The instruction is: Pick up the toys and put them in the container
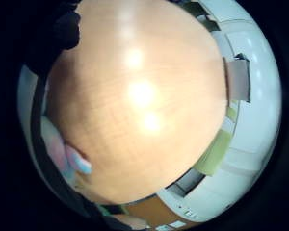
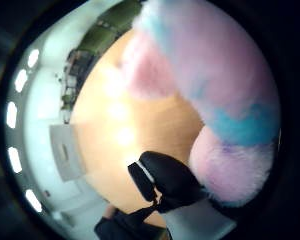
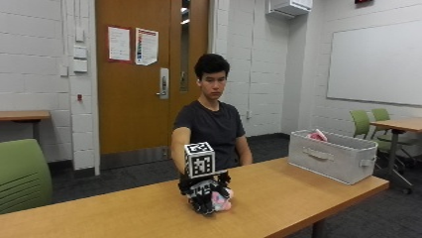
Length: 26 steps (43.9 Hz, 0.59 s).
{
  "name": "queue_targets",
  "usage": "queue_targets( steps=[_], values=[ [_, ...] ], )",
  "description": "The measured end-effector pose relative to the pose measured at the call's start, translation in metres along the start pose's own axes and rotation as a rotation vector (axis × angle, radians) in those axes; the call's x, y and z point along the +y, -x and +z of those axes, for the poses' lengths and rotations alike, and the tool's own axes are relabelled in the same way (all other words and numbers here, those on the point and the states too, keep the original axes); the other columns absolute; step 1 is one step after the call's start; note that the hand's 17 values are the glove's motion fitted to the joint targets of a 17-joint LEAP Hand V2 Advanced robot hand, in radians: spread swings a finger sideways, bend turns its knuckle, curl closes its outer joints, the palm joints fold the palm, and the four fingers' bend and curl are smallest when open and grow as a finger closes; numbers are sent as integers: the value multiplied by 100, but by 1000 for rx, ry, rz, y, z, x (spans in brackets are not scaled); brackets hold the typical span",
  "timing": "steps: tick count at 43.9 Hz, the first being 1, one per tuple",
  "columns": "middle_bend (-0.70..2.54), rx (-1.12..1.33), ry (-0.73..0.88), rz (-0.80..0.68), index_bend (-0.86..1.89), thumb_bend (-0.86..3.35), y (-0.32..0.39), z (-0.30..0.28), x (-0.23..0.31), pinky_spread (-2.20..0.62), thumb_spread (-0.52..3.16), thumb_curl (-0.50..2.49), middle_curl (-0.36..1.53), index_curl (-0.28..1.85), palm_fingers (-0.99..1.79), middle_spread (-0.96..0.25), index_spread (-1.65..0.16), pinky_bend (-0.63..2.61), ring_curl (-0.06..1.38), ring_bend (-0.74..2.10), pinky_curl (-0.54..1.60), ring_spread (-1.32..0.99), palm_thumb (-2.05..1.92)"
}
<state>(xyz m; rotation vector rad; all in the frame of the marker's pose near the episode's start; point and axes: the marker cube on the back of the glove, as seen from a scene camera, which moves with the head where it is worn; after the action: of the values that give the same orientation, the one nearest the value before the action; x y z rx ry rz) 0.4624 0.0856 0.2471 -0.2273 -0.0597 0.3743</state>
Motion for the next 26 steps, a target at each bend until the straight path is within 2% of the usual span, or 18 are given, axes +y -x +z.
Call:
queue_targets(
  steps=[5,11,16,26],
  values=[
    [32,-38,18,-7,1,-4,3,2,-1,-15,99,22,45,15,-14,-7,-31,102,31,57,36,-27,-3],
    [39,-45,-15,3,17,9,12,-1,5,-18,116,26,47,18,6,-7,-34,94,31,60,33,-27,19],
    [46,21,-58,2,17,18,21,-4,11,-18,127,28,48,20,19,-8,-35,93,31,62,32,-30,33],
    [75,90,-114,-28,11,32,30,-20,14,-20,146,32,56,18,53,-23,-37,90,34,81,31,-42,54]
  ],
)
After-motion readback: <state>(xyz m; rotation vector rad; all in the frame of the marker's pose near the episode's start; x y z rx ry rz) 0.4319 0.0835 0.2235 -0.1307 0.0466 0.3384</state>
